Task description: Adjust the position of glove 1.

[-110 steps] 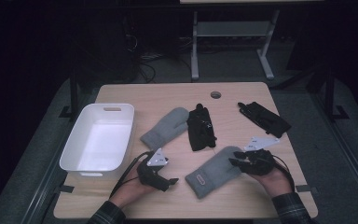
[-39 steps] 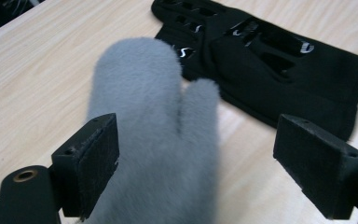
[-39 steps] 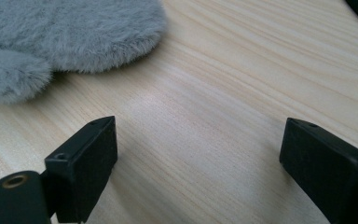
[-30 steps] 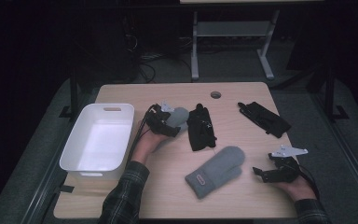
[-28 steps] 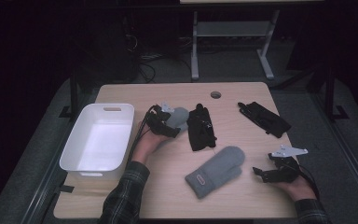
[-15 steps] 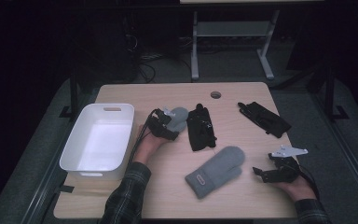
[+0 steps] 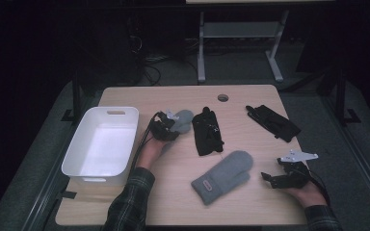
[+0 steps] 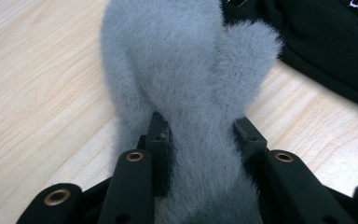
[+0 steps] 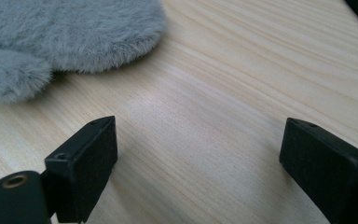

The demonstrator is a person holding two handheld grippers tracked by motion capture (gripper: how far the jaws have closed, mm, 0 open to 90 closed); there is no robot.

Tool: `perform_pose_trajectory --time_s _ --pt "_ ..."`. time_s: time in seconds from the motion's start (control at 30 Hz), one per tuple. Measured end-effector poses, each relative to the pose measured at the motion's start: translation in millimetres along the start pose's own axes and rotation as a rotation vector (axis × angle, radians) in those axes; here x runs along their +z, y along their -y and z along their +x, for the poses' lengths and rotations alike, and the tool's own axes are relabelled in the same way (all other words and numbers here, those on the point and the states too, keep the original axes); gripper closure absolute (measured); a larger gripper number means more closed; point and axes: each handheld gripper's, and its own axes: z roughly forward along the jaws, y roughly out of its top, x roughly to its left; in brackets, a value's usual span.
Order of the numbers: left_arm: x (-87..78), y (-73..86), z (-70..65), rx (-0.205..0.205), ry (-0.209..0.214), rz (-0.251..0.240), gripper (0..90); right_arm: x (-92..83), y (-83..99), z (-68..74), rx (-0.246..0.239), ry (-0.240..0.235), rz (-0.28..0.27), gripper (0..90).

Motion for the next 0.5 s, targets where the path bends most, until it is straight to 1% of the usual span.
perform_pose_trajectory --time_s 0.07,0.1,0.2,0.37,0.47,0.5 --pt "-2.6 -0.6 -0.7 0.001 -0.002 0.001 65.4 0.0 0.0 0.0 0.0 0.0 0.0 11.2" --pt "-4.0 -0.9 -0.8 -0.008 0.002 0.001 65.6 0.0 0.0 0.0 0.001 0.0 0.0 11.2" --pt "-10.0 -2.7 -1.3 -0.017 0.015 -0.004 65.7 0.0 0.0 0.0 0.0 0.0 0.0 11.2" --pt "-20.8 -6.2 -5.5 -0.037 0.021 -0.003 65.9 0.0 0.0 0.0 0.0 0.0 0.0 11.2" --pt "-27.4 -8.7 -9.1 -0.053 0.045 -0.009 65.9 0.0 0.0 0.1 0.001 0.0 0.0 11.2" --pt "-29.7 -9.4 -10.1 -0.052 0.053 -0.01 65.9 0.0 0.0 0.0 0.0 0.0 0.0 11.2"
